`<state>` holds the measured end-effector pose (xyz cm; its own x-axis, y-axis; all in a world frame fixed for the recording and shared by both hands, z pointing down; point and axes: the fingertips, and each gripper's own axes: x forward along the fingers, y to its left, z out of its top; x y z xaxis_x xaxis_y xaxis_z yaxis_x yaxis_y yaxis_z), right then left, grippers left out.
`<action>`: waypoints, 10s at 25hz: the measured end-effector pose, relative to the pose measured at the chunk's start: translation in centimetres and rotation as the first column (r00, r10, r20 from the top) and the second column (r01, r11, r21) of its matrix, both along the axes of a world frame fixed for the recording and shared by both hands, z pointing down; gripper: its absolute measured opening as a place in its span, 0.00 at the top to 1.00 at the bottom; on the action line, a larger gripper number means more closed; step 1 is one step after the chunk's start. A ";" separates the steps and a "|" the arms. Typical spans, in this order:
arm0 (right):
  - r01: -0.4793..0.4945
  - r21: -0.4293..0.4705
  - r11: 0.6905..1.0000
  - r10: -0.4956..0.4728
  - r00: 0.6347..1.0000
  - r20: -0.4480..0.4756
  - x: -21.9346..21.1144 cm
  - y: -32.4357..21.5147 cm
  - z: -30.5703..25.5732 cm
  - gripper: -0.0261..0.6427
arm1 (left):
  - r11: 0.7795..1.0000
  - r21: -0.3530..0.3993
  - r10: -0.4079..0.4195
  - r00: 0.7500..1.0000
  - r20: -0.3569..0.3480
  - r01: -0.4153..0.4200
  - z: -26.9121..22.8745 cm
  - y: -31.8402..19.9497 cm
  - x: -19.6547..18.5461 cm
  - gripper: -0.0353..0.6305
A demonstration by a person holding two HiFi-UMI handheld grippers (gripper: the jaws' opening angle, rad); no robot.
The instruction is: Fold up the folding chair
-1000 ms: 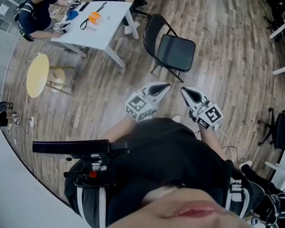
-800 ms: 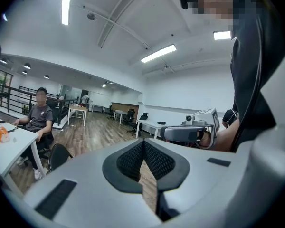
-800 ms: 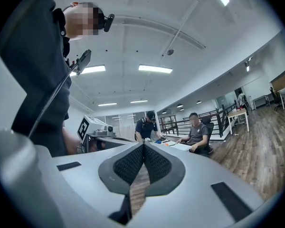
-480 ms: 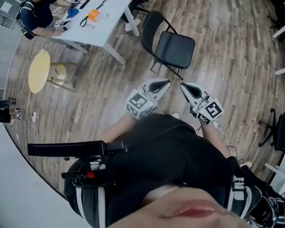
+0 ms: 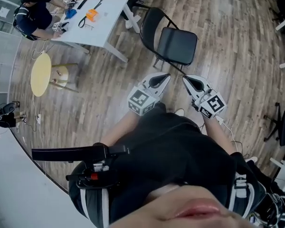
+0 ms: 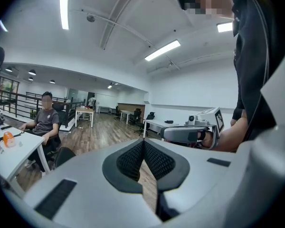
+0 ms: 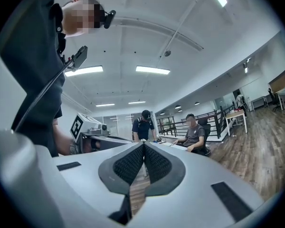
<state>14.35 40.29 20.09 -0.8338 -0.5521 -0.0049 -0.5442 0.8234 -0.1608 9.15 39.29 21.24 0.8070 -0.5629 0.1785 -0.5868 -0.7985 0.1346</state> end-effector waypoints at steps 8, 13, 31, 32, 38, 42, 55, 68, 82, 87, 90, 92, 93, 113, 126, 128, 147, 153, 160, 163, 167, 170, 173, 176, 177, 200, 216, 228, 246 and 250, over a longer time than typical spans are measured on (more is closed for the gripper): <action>-0.054 -0.045 0.998 0.054 0.999 0.002 -3.9 -5.4 1.0 0.95 | 0.999 -0.016 0.038 0.998 -0.043 -0.039 1.0 -6.5 -4.1 0.94; -0.098 -0.062 0.993 0.098 0.995 0.002 -6.8 -9.9 1.5 0.94 | 0.997 -0.015 0.075 0.996 -0.047 -0.076 1.2 -11.0 -7.1 0.94; -0.208 -0.133 0.969 0.215 0.976 0.041 -8.9 -20.1 3.2 0.94 | 0.986 -0.063 0.151 0.987 -0.055 -0.155 3.3 -21.4 -10.6 0.94; -0.211 -0.140 0.967 0.219 0.975 0.043 -8.4 -20.6 3.5 0.95 | 0.986 -0.072 0.148 0.987 -0.058 -0.152 3.5 -21.8 -10.3 0.94; -0.189 -0.156 0.970 0.200 0.978 0.063 -5.7 -24.7 4.5 0.94 | 0.989 -0.089 0.118 0.992 -0.035 -0.120 4.0 -25.4 -8.2 0.94; -0.169 -0.139 0.976 0.177 0.983 0.050 -3.8 -27.9 4.8 0.94 | 0.989 -0.113 0.091 0.996 -0.013 -0.092 4.6 -28.3 -6.3 0.94; -0.088 -0.195 0.977 0.101 0.993 0.057 0.2 -35.0 9.2 0.94 | 0.973 -0.232 0.010 1.000 0.028 -0.004 8.3 -34.7 -2.1 0.94; -0.165 -0.421 0.892 0.179 0.984 -0.006 0.9 -41.7 26.6 0.94 | 0.840 -0.515 -0.004 0.953 0.303 0.168 22.5 -46.1 -12.4 0.66; -0.303 -0.741 0.599 0.363 0.928 -0.086 12.2 -42.4 54.0 0.68 | 0.663 -0.676 -0.006 0.905 0.425 0.322 37.4 -52.3 -17.6 0.56; -0.288 -0.812 0.508 0.425 0.903 -0.055 14.7 -42.4 61.6 0.61 | 0.648 -0.680 0.009 0.889 0.458 0.343 39.2 -53.3 -18.5 0.56; -0.314 -0.826 0.468 0.442 0.892 -0.089 17.4 -42.6 65.1 0.58 | 0.638 -0.680 0.016 0.876 0.482 0.362 40.7 -53.6 -18.4 0.56; -0.336 -0.822 0.459 0.409 0.902 -0.140 18.6 -42.9 66.8 0.57 | 0.631 -0.683 0.019 0.873 0.487 0.367 41.2 -54.0 -18.2 0.56; -0.340 -0.822 0.457 0.386 0.908 -0.160 18.9 -43.1 67.4 0.57 | 0.629 -0.684 0.023 0.871 0.492 0.369 41.4 -54.2 -18.2 0.56; -0.065 -0.957 0.284 0.342 0.939 0.038 20.1 -42.6 77.4 0.46 | 0.551 -0.784 0.126 0.901 0.416 0.285 42.9 -54.4 -15.6 0.86; 0.155 -0.937 0.312 0.363 0.893 0.268 17.3 -43.9 76.8 0.51 | 0.527 -0.782 0.096 0.892 0.442 0.332 42.0 -54.5 -16.5 0.87; 0.167 -0.932 0.322 0.352 0.892 0.282 17.5 -44.1 76.3 0.51 | 0.532 -0.779 0.098 0.890 0.445 0.331 41.6 -54.2 -16.2 0.87; 0.434 -0.806 0.401 0.188 0.823 0.537 8.5 -45.3 60.9 0.58 | 0.599 -0.718 0.121 0.847 0.518 0.354 34.8 -55.0 -19.4 0.87; 0.486 -0.754 0.442 0.136 0.794 0.592 3.6 -47.0 55.1 0.70 | 0.607 -0.703 0.109 0.837 0.536 0.371 32.3 -55.8 -21.6 0.87; 0.551 -0.702 0.451 0.049 0.770 0.636 -6.3 -49.6 50.6 0.81 | 0.601 -0.704 0.103 0.837 0.537 0.378 31.4 -57.7 -27.7 0.87; 0.587 -0.681 0.438 0.029 0.747 0.664 -10.0 -50.6 48.6 0.83 | 0.596 -0.701 0.090 0.835 0.543 0.392 30.7 -58.2 -29.7 0.87; 0.609 -0.669 0.426 0.018 0.733 0.680 -13.7 -51.4 46.6 0.85 | 0.607 -0.688 0.083 0.829 0.553 0.398 29.8 -58.3 -30.7 0.87; 0.600 -0.666 0.443 0.010 0.739 0.673 -16.6 -52.0 45.5 0.86 | 0.617 -0.677 0.085 0.821 0.564 0.401 29.1 -58.5 -31.4 0.87; 0.592 -0.677 0.436 0.017 0.747 0.665 -19.6 -52.8 44.7 0.88 | 0.620 -0.670 0.076 0.819 0.568 0.407 28.8 -58.8 -32.2 0.87; 0.602 -0.672 0.432 0.012 0.741 0.672 -23.0 -53.4 43.6 0.89 | 0.617 -0.672 0.076 0.818 0.570 0.410 28.5 -58.8 -33.3 0.87; 0.599 -0.674 0.433 0.008 0.745 0.667 -24.2 -53.7 43.5 0.89 | 0.617 -0.670 0.077 0.816 0.573 0.413 28.3 -58.8 -33.8 0.87; 0.446 -0.776 0.445 0.073 0.846 0.528 -39.3 -58.0 44.9 0.91 | 0.628 -0.634 0.054 0.787 0.614 0.451 28.4 -60.5 -39.4 0.87; 0.436 -0.788 0.435 0.076 0.854 0.515 -42.0 -58.5 46.0 0.91 | 0.620 -0.662 0.062 0.815 0.576 0.421 29.8 -61.3 -42.8 0.87; 0.199 -0.763 0.614 0.060 0.953 0.297 -36.7 -59.4 43.2 0.78 | 0.737 -0.429 -0.353 0.838 0.415 0.523 20.5 -62.8 -47.0 0.61; 0.330 -0.140 0.934 -0.332 0.943 0.012 -26.0 -42.8 7.8 0.78 | 0.928 -0.158 -0.357 0.929 -0.103 0.339 5.2 -43.0 -28.9 0.62; 0.371 -0.061 0.927 -0.373 0.928 -0.023 -24.4 -40.0 4.2 0.78 | 0.967 -0.097 -0.244 0.967 -0.073 0.237 3.4 -39.6 -23.9 0.62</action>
<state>-10.03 0.33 24.33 -0.9785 -0.2007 0.0479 -0.2062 0.9582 -0.1985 -14.70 -0.29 24.62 0.6637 -0.7277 0.1729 -0.7439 -0.6181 0.2540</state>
